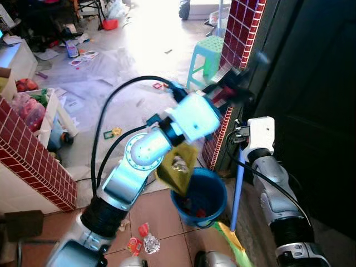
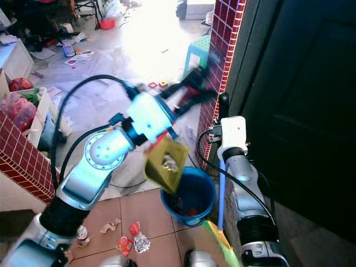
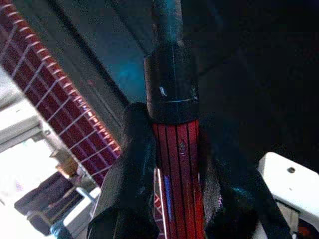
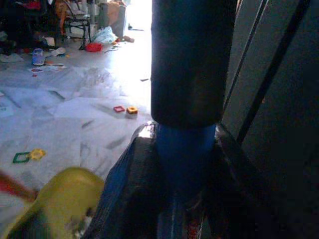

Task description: Sweep floor

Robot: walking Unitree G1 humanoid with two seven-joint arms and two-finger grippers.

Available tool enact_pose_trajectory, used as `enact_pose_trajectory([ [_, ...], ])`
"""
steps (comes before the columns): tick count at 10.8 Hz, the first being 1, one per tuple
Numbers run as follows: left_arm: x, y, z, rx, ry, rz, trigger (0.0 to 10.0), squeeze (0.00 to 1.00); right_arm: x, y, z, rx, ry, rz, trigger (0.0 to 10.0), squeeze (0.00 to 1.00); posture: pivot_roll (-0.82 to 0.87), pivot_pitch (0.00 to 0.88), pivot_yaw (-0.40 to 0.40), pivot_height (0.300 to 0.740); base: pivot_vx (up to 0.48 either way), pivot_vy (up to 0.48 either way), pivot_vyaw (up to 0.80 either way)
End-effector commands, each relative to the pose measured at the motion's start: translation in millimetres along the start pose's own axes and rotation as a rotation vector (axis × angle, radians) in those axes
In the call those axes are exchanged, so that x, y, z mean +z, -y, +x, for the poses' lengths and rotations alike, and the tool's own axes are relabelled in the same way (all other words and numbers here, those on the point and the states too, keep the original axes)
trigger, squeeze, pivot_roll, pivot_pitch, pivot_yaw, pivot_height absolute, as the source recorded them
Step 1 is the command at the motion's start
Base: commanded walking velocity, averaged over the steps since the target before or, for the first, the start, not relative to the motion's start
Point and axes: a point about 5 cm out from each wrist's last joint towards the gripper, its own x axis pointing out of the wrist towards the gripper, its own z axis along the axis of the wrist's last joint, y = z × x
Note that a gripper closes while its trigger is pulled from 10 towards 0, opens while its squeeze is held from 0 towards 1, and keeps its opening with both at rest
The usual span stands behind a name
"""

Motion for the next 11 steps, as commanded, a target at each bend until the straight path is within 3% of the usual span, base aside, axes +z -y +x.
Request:
enact_pose_trajectory([
  [1, 20, -6.7, 6.8, -0.038, 0.069, 0.111, 10.0, 0.00, 16, -1.4, 8.7, 0.000, 0.064, -0.007, 10.0, 0.00, -0.07, 0.037, 0.028, 0.740, 0.000, 0.000, 0.00],
  [3, 26, -14.8, 11.9, -0.011, 0.081, 0.115, 10.0, 0.00, 21, -3.5, 12.3, 0.006, 0.079, -0.004, 10.0, 0.00, -0.08, 0.059, 0.024, 0.740, 0.000, 0.000, 0.00],
  [4, 39, -28.5, 19.5, 0.061, 0.116, 0.126, 10.0, 0.00, 21, -4.2, 11.9, 0.015, 0.079, -0.006, 10.0, 0.00, -0.06, 0.076, 0.012, 0.740, 0.000, 0.000, 0.00],
  [6, 45, -49.8, 17.0, 0.202, 0.140, 0.094, 10.0, 0.00, 18, -8.8, 9.6, 0.031, 0.073, -0.002, 10.0, 0.00, -0.06, 0.056, 0.012, 0.740, 0.000, 0.000, 0.00],
  [8, 40, -90.9, -6.6, 0.514, 0.072, 0.145, 10.0, 0.00, 22, -13.3, 9.6, 0.057, 0.070, 0.045, 10.0, 0.00, -0.05, 0.050, 0.015, 0.740, 0.000, 0.000, 0.00],
  [9, 29, -106.4, -24.8, 0.646, -0.019, 0.169, 10.0, 0.00, 22, -17.0, 9.1, 0.092, 0.065, 0.077, 10.0, 0.00, -0.05, 0.050, 0.015, 0.740, 0.000, 0.000, 0.00],
  [10, 12, -110.7, -44.2, 0.704, -0.140, 0.194, 10.0, 0.00, 25, -23.4, 7.2, 0.150, 0.081, 0.115, 10.0, 0.00, -0.06, 0.043, 0.021, 0.740, 0.000, 0.000, 0.00],
  [11, 4, -108.7, -56.2, 0.726, -0.198, 0.183, 10.0, 0.00, 27, -28.5, 5.1, 0.221, 0.100, 0.146, 10.0, 0.00, -0.05, 0.045, 0.019, 0.740, 0.000, 0.000, 0.00],
])
